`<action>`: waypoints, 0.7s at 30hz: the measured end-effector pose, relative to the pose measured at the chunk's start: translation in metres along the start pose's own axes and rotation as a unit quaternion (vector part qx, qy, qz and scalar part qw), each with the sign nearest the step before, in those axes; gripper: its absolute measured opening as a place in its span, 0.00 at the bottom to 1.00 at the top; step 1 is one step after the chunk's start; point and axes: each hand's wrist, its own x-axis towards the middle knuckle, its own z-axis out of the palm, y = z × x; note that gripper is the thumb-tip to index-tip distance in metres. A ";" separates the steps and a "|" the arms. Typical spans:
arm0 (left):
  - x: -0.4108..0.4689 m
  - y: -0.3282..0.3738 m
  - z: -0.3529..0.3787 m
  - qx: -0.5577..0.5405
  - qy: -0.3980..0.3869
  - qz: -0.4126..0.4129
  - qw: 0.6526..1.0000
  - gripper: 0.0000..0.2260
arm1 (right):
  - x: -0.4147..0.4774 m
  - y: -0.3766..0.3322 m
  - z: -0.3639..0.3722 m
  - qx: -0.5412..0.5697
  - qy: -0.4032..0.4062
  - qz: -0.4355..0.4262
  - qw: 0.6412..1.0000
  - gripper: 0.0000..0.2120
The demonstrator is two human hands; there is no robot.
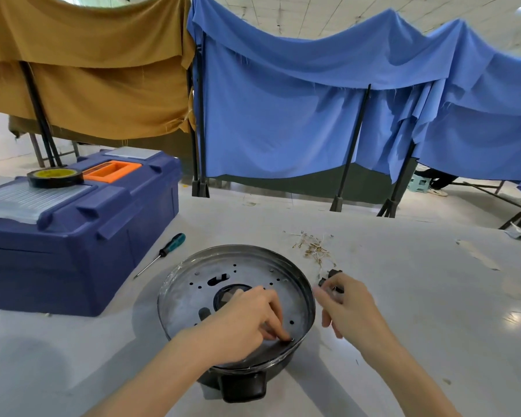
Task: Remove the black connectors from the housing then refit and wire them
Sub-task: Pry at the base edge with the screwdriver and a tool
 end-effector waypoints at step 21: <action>-0.003 0.021 -0.014 0.099 -0.086 -0.011 0.991 0.16 | 0.015 0.000 0.007 0.124 -0.039 0.042 0.991 0.18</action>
